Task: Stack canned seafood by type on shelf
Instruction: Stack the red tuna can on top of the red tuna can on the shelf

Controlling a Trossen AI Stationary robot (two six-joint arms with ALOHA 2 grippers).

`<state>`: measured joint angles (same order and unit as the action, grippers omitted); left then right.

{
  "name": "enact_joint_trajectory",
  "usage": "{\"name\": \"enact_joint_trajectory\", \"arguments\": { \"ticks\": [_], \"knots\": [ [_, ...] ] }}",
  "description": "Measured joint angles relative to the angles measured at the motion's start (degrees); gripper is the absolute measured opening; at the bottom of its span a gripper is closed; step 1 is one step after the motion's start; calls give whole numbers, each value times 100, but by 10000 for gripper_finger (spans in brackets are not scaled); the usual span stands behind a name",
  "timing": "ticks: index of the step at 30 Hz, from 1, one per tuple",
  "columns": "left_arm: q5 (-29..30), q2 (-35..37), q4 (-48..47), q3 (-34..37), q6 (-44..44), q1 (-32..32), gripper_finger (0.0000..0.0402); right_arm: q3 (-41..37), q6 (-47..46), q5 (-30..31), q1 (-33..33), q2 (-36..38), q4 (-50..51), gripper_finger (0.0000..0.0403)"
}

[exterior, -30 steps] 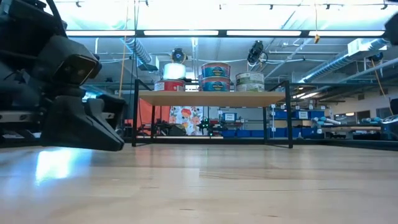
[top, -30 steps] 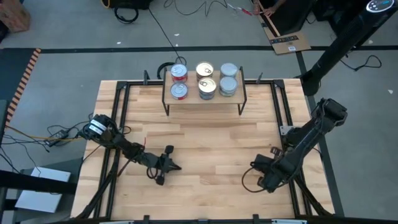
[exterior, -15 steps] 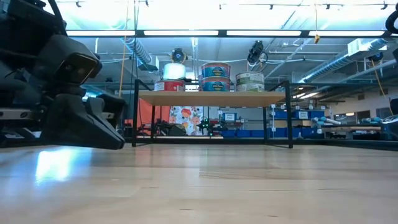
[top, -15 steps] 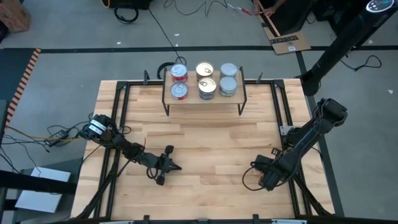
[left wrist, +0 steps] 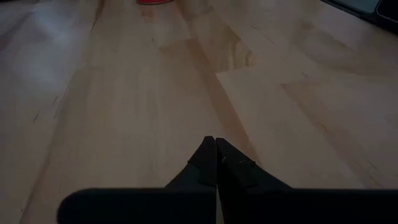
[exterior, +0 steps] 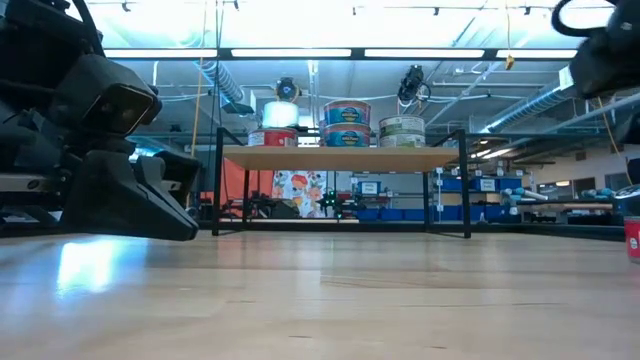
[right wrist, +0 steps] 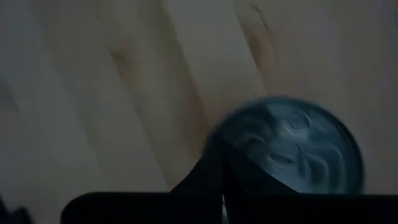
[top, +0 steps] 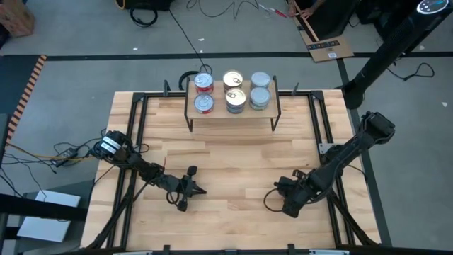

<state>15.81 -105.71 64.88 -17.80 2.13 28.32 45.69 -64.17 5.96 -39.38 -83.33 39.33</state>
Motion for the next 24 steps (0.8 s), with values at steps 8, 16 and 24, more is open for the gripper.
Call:
{"name": "enact_joint_trajectory", "arguments": {
  "ticks": [8,16,24],
  "knots": [
    [0,0,-7,0,0,0,1,424,266,-240,32,-2,202,3],
    [2,0,-11,0,2,7,1,492,-116,-305,-382,-160,1082,3],
    [82,0,-58,4,-3,42,1,549,133,-418,-528,-856,1162,3]
  ]
}}
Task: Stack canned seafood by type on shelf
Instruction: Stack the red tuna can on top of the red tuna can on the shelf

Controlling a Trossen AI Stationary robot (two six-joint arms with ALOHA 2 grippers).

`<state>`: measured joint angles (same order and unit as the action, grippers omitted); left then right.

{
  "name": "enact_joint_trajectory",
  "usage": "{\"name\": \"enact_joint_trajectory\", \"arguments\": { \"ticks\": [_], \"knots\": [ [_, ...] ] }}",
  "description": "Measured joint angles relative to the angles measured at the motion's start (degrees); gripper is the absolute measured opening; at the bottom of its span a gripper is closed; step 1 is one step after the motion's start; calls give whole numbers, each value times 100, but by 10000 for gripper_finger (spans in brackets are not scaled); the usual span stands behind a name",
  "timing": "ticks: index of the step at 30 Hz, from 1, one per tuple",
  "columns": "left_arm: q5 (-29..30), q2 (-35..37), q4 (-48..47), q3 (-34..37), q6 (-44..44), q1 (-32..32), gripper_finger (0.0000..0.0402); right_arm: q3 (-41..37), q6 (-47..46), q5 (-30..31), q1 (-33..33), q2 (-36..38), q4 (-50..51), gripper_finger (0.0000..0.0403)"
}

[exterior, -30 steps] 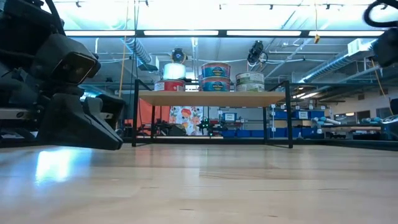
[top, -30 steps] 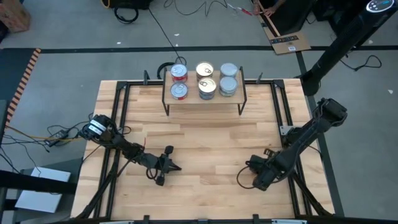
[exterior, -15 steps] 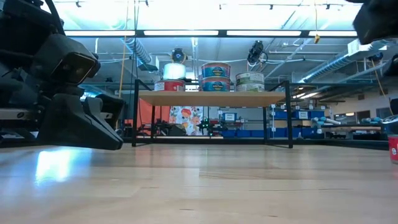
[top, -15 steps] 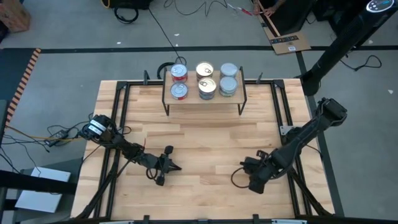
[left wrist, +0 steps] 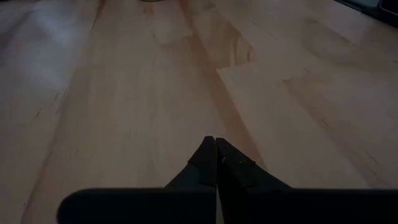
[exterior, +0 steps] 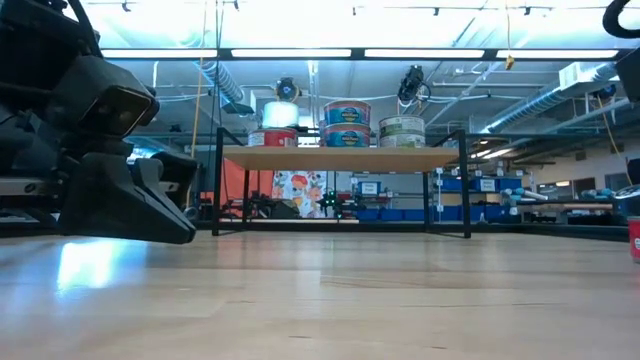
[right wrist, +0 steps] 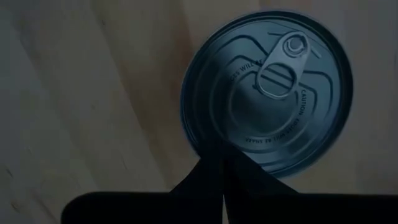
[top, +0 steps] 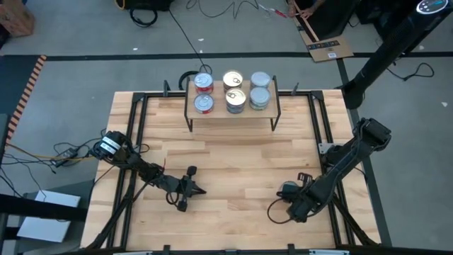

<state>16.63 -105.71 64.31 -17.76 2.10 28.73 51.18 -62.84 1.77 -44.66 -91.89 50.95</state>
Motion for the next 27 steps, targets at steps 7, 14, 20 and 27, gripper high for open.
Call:
{"name": "enact_joint_trajectory", "arguments": {
  "ticks": [7,14,20,27],
  "knots": [
    [1,2,1,2,-2,0,1,163,229,733,96,52,-297,3],
    [-1,2,3,2,1,7,1,317,847,1050,364,47,-983,4],
    [-1,2,3,2,3,7,1,633,1088,1049,474,50,-828,4],
    [1,2,4,1,5,7,1,1233,1184,1053,438,56,6,4]
  ]
}}
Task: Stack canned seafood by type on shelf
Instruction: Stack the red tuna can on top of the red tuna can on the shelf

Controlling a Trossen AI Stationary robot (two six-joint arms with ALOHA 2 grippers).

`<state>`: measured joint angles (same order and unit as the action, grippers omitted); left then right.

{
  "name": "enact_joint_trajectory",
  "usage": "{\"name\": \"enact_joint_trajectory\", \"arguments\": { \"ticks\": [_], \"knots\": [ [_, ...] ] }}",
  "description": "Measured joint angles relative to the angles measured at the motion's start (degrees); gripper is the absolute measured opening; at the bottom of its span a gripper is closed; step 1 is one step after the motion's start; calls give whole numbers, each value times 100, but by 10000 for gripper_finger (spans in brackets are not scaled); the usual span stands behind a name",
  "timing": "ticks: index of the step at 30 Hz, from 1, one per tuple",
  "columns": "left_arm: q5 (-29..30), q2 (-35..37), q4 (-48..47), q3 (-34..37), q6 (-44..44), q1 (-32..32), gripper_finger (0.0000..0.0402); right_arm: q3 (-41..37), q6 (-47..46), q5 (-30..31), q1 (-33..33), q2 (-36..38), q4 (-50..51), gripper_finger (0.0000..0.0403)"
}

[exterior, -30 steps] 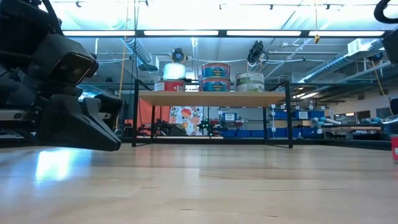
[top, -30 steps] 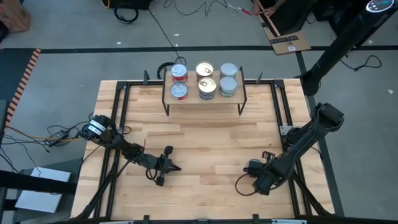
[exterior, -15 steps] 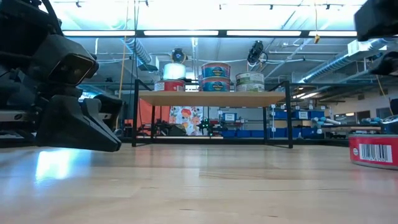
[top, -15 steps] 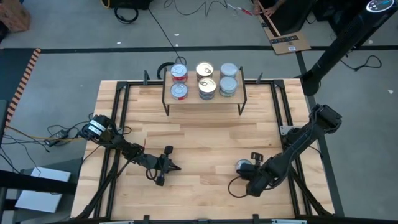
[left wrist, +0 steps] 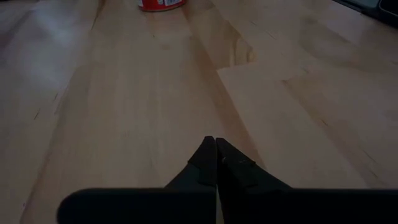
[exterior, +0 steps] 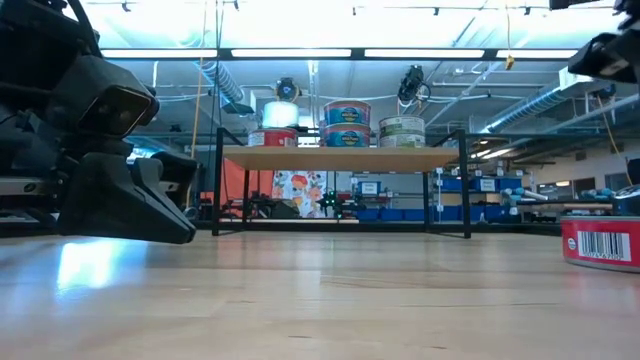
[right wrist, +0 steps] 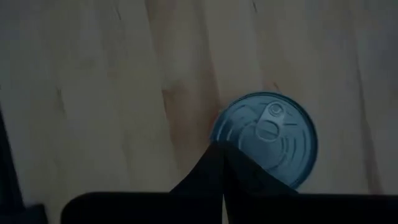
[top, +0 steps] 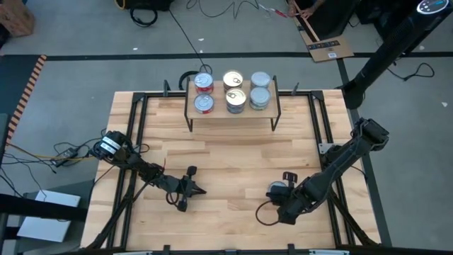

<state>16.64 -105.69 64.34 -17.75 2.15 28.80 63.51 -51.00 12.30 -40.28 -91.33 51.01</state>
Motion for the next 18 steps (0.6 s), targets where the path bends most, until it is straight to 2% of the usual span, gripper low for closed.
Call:
{"name": "enact_joint_trajectory", "arguments": {
  "ticks": [4,10,18],
  "knots": [
    [4,0,-1,-1,0,15,1,48,-87,-202,-48,4,38,9],
    [11,0,2,-1,0,14,1,48,-591,-922,-88,-47,169,24],
    [13,0,-2,-1,3,14,1,-188,-722,-888,-185,-57,220,7]
  ]
}}
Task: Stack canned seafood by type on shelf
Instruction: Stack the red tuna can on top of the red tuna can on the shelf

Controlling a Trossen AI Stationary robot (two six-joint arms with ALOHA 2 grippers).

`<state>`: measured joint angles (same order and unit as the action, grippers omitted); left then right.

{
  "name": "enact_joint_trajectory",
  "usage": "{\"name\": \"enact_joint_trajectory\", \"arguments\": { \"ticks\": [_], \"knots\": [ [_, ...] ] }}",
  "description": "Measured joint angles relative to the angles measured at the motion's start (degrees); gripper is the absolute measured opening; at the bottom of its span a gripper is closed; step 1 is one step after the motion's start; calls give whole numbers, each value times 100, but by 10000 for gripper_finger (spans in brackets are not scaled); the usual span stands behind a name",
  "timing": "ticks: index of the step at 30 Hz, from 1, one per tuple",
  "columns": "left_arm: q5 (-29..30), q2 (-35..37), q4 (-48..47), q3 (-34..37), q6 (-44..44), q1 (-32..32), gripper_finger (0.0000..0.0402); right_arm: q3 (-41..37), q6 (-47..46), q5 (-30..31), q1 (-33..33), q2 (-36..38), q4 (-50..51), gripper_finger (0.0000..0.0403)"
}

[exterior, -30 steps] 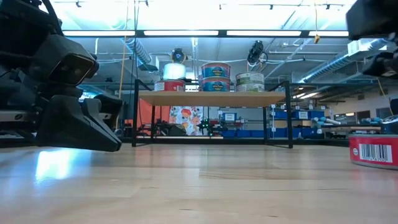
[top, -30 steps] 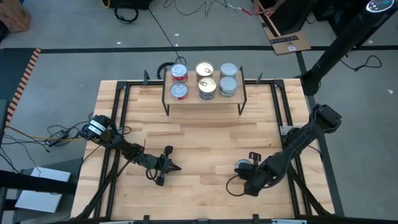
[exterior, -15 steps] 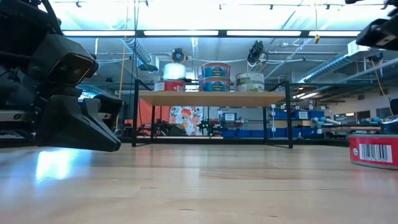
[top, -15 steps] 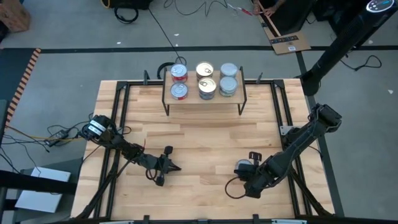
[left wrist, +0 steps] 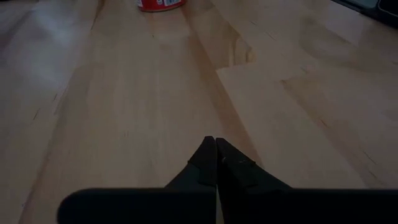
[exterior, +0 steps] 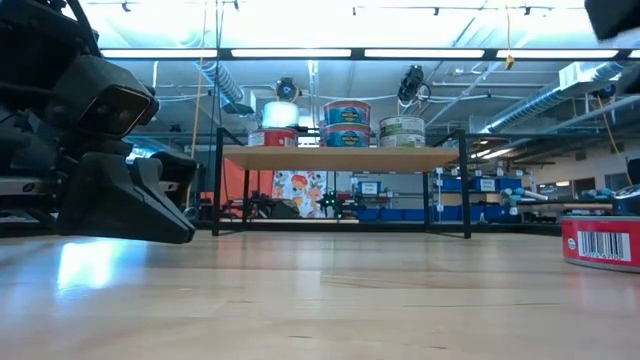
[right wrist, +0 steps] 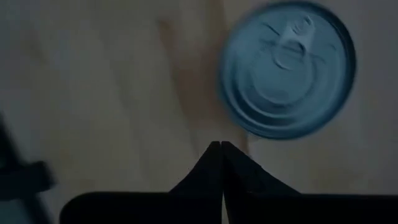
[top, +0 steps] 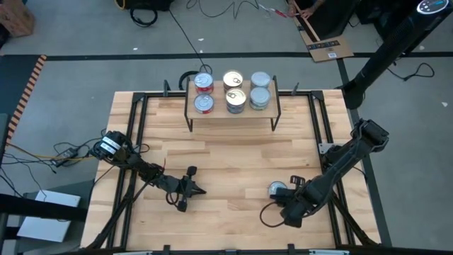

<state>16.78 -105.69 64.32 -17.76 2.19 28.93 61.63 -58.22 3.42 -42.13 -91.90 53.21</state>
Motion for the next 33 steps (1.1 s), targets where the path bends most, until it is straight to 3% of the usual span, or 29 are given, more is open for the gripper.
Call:
{"name": "enact_joint_trajectory", "arguments": {
  "ticks": [11,17,25,33],
  "knots": [
    [7,0,-3,0,1,2,1,-629,-78,-225,2,-4,-449,5],
    [9,0,-3,0,3,0,1,-829,-25,40,62,-4,-1141,5],
    [9,0,-5,0,3,2,1,-851,534,582,287,-4,-1826,5],
    [11,0,-5,0,2,2,1,-590,936,489,405,-4,-1881,5]
  ]
}}
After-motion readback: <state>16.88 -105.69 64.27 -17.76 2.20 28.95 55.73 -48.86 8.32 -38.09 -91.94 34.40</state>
